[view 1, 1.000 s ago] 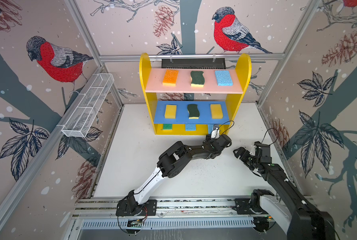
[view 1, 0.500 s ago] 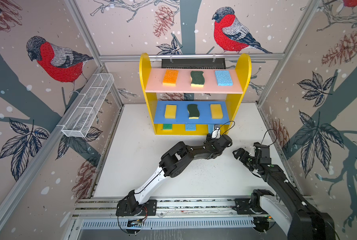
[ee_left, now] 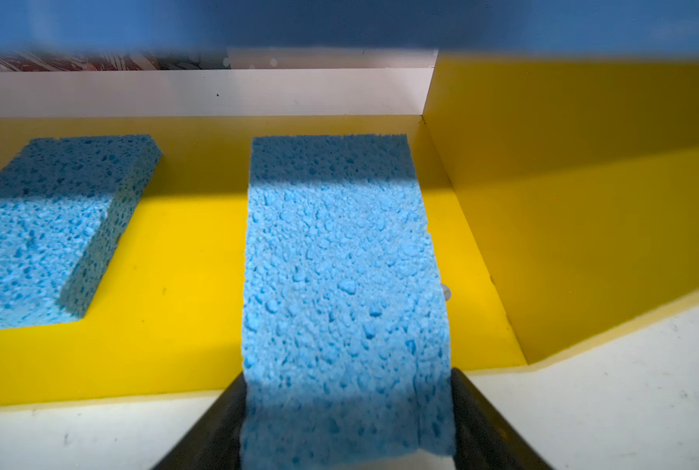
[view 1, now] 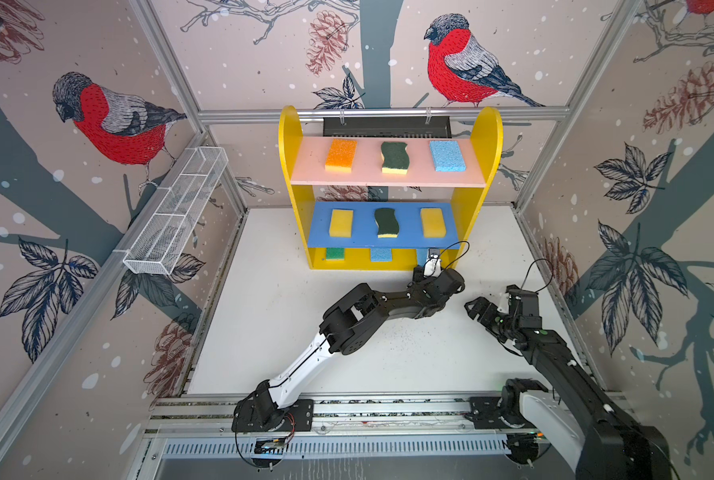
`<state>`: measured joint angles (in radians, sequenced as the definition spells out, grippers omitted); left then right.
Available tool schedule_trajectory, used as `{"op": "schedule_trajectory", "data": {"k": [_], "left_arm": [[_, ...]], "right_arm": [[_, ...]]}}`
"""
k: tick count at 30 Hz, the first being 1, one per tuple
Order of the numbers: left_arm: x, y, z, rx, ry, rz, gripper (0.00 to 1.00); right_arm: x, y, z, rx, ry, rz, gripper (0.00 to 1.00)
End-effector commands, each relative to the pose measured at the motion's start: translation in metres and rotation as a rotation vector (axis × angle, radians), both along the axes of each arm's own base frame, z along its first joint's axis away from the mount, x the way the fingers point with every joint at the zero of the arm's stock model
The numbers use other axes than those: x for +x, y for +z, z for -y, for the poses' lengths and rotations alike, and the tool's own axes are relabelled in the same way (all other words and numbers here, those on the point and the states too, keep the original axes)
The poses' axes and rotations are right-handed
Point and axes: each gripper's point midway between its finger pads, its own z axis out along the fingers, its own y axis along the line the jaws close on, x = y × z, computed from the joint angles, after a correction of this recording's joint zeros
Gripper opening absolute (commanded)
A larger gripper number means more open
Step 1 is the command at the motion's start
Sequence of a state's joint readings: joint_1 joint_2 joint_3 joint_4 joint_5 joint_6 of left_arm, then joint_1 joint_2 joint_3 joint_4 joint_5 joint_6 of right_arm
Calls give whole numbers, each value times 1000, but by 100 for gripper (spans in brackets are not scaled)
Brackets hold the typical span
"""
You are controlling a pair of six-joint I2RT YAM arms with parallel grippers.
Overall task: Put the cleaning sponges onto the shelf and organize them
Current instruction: 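Push the held blue sponge in under the blue shelf and open the left gripper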
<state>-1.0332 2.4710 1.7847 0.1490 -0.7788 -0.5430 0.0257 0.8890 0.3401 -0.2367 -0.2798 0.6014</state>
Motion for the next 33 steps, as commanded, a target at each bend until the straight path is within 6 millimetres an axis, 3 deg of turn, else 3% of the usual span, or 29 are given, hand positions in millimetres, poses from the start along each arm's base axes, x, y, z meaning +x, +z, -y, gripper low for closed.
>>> {"op": "schedule_trajectory", "data": {"k": [1, 17, 22, 33], "left_arm": [[5, 10, 1, -12, 13, 32, 74], [9, 15, -1, -23, 15, 24, 76], [11, 10, -1, -36, 20, -13, 81], [0, 43, -1, -105, -39, 11, 83]], "right_arm": [[3, 4, -2, 4, 8, 20, 93], [2, 7, -1, -10, 13, 29, 92], [-1, 7, -1, -10, 13, 31, 93], [-1, 14, -5, 8, 31, 55, 92]]}}
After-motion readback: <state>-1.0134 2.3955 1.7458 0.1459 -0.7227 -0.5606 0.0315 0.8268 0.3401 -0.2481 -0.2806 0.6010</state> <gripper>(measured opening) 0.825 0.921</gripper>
